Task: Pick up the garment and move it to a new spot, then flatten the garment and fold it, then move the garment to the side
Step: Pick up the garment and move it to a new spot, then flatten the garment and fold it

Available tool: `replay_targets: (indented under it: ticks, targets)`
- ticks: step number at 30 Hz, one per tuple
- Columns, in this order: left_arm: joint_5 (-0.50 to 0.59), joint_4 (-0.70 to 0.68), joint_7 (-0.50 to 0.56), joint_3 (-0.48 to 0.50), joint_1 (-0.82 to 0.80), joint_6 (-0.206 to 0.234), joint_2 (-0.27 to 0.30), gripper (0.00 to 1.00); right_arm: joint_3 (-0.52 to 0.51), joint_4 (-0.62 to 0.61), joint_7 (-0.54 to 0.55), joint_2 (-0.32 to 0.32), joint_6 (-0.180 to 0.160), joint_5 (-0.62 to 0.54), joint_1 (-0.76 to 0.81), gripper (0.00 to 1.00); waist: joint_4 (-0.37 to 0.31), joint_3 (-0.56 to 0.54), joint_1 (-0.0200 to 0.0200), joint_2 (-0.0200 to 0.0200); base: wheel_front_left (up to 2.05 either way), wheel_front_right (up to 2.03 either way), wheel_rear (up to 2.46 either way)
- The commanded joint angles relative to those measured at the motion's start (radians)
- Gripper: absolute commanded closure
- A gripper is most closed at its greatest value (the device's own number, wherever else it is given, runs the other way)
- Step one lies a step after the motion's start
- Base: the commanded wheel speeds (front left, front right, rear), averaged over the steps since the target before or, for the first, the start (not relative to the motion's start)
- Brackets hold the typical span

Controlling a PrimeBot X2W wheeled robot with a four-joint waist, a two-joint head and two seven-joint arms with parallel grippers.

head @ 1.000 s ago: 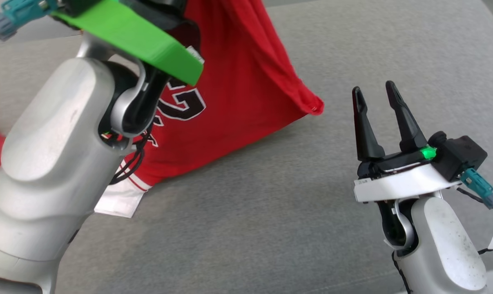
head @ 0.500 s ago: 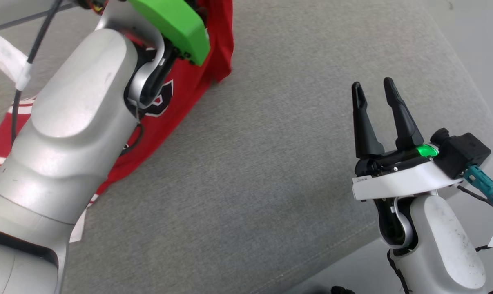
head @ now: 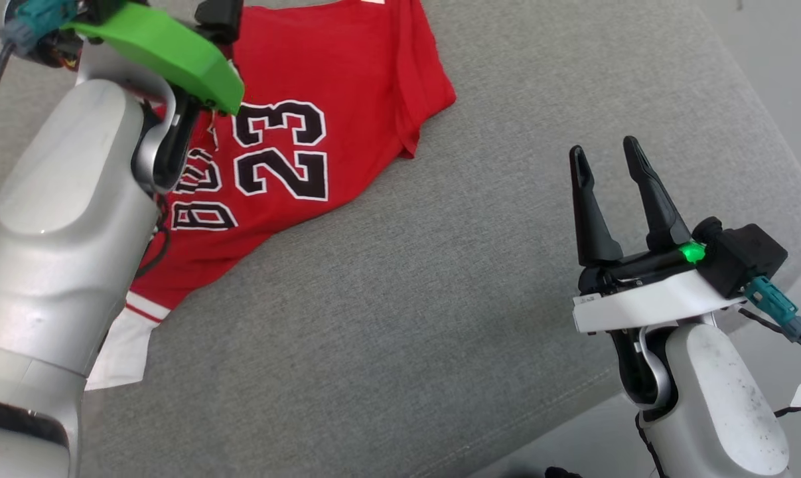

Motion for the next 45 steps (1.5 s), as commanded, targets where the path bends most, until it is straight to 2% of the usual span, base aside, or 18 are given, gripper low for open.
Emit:
replay_targets:
  ticks: [1,6,9,12,15,21,29,36,40,45]
  targets:
    - [-0.002,-0.020,-0.008,0.021,0.049,0.002,0.020,0.00,-0.009,0.003,0.000,-0.002,0.000,-0.016,0.008,0.00,0.127,-0.072,0.0000,-0.0001,0.00,0.00,0.00]
    - [0.057,-0.221,-0.006,0.175,0.266,0.027,0.051,0.00,-0.030,0.016,0.000,-0.003,0.000,-0.064,0.024,0.00,0.240,-0.120,0.0000,-0.0001,0.00,0.00,0.00]
    - [0.108,-0.335,-0.007,0.253,0.413,0.033,0.041,0.00,-0.043,0.027,0.000,-0.003,0.000,-0.094,0.037,0.00,0.299,-0.146,0.0000,-0.0001,0.00,0.00,0.00]
    - [0.165,-0.435,-0.007,0.327,0.569,0.034,0.014,0.00,-0.059,0.033,0.000,-0.003,0.000,-0.113,0.053,0.00,0.347,-0.170,0.0000,-0.0001,0.00,0.00,0.00]
    - [0.225,-0.509,-0.007,0.377,0.703,0.017,-0.026,0.00,-0.076,0.036,0.000,-0.003,0.000,-0.130,0.072,0.00,0.386,-0.193,0.0000,-0.0001,0.00,0.00,0.00]
    - [0.316,-0.572,-0.007,0.438,0.885,-0.022,-0.117,0.00,-0.099,0.031,0.000,-0.003,0.000,-0.137,0.117,0.00,0.426,-0.226,0.0000,-0.0001,0.00,0.00,0.00]
    - [0.413,-0.604,-0.007,0.513,0.994,-0.049,-0.204,0.00,-0.107,0.037,0.000,-0.002,0.000,-0.122,0.152,0.00,0.423,-0.239,0.0000,-0.0001,0.00,0.00,0.00]
    - [0.436,-0.597,-0.007,0.509,0.992,-0.058,-0.230,0.00,-0.135,0.066,0.000,-0.003,0.000,-0.124,0.146,0.00,0.426,-0.221,0.0000,-0.0001,0.00,0.00,0.00]
    - [0.434,-0.594,-0.007,0.489,0.963,-0.059,-0.234,0.00,-0.200,0.143,0.000,-0.002,0.000,-0.150,0.117,0.00,0.445,-0.196,0.0000,-0.0001,0.00,0.00,0.00]
    - [0.418,-0.590,-0.007,0.466,0.934,-0.059,-0.236,0.00,-0.271,0.309,0.000,-0.002,0.000,-0.201,0.047,0.00,0.481,-0.144,0.0000,-0.0001,0.00,0.00,0.00]
